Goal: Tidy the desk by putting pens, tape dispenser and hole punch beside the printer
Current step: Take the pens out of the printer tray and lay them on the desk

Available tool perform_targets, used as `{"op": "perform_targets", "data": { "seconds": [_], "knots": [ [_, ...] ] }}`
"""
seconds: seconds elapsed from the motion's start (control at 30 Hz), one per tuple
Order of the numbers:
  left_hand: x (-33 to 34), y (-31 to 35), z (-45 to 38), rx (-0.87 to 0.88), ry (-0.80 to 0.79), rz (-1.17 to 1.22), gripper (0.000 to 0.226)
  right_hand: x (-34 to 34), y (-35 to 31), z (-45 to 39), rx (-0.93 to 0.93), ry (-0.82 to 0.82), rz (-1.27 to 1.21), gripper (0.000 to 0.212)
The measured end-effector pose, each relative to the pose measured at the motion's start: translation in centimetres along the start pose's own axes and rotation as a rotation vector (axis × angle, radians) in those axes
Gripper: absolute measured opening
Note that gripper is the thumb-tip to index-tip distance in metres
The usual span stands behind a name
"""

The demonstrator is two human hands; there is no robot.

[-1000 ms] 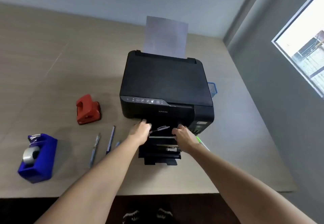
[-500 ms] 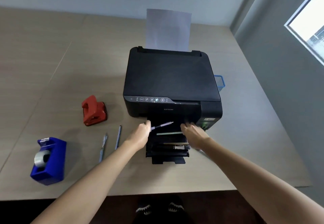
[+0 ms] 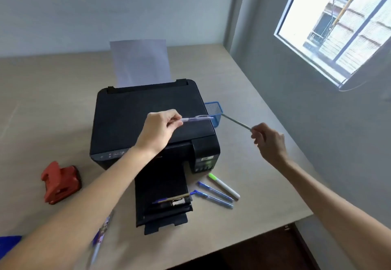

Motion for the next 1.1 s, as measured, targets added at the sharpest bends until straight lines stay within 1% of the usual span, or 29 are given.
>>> {"op": "perform_targets", "data": {
  "seconds": [0.1, 0.17, 0.27, 0.37, 0.47, 0.57, 0.67, 0.73, 0.77, 0.8, 0.87, 0.93, 0.97, 1.0, 1.03, 1.07, 1.1],
  "knots": [
    [6.5, 1.6, -5.3, 0.024, -0.053, -0.103, 0.009, 2.2, 1.9, -4.4, 0.13, -0.038, -0.011, 0.014],
    [10.5, 2.1, -8.3, 0.025, -0.085, -0.246, 0.014, 4.3, 2.9, -7.0, 0.152, -0.076, 0.001, 0.015],
    [15.2, 2.3, -11.5, 0.044, -0.175, -0.515, 0.014, 7.3, 3.5, -10.2, 0.106, -0.149, 0.051, 0.018],
    [18.7, 2.4, -13.4, 0.025, -0.301, -0.711, 0.015, 10.0, 4.0, -12.9, 0.043, -0.219, 0.077, 0.02],
    [21.0, 2.4, -13.8, 0.018, -0.421, -0.825, 0.012, 12.2, 4.3, -13.8, 0.025, -0.299, 0.085, 0.021],
    [22.4, 2.4, -13.8, 0.006, -0.486, -0.871, 0.016, 13.7, 4.6, -14.4, 0.027, -0.352, 0.041, 0.023],
    [22.7, 1.9, -13.7, 0.019, -0.49, -0.843, 0.019, 14.4, 5.0, -14.3, 0.033, -0.386, -0.024, 0.024],
    [21.9, 1.8, -13.0, 0.034, -0.445, -0.736, 0.023, 14.1, 5.3, -13.6, 0.041, -0.401, -0.068, 0.023],
    [21.0, 1.9, -12.5, 0.065, -0.395, -0.638, 0.025, 13.6, 5.4, -13.1, 0.046, -0.393, -0.089, 0.024],
    [20.0, 2.1, -11.6, 0.116, -0.327, -0.513, 0.027, 12.9, 5.5, -12.6, 0.046, -0.361, -0.111, 0.024],
    [16.6, 2.7, -8.7, 0.227, -0.189, -0.254, 0.025, 10.7, 5.0, -10.8, 0.02, -0.225, -0.176, 0.022],
    [13.1, 3.3, -4.4, 0.299, -0.09, -0.098, 0.018, 7.9, 4.5, -8.0, -0.055, -0.072, -0.237, 0.017],
    [11.4, 3.3, -1.7, 0.296, -0.06, -0.074, 0.016, 6.4, 4.1, -6.0, -0.117, -0.023, -0.269, 0.014],
    [9.8, 2.9, 1.2, 0.256, -0.044, -0.072, 0.013, 5.2, 3.5, -3.6, -0.19, -0.009, -0.294, 0.012],
    [8.4, 2.2, 4.2, 0.195, -0.033, -0.084, 0.011, 4.2, 3.0, -1.0, -0.273, -0.034, -0.308, 0.011],
    [7.4, 1.1, 7.2, 0.118, -0.033, -0.107, 0.009, 3.7, 2.6, 1.5, -0.36, -0.102, -0.319, 0.011],
    [6.5, -0.4, 10.3, 0.038, -0.048, -0.142, 0.009, 3.7, 2.2, 4.1, -0.438, -0.211, -0.329, 0.01]
  ]
}}
Point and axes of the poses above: each hand's wrist, its own z-axis away from the middle knuckle, its own x-axis out of the palm, y = z × x, the point moved 1 cm from there along -z, towards the middle knuckle, and after that the axes turned 10 degrees about y, right-handed, at the moved point
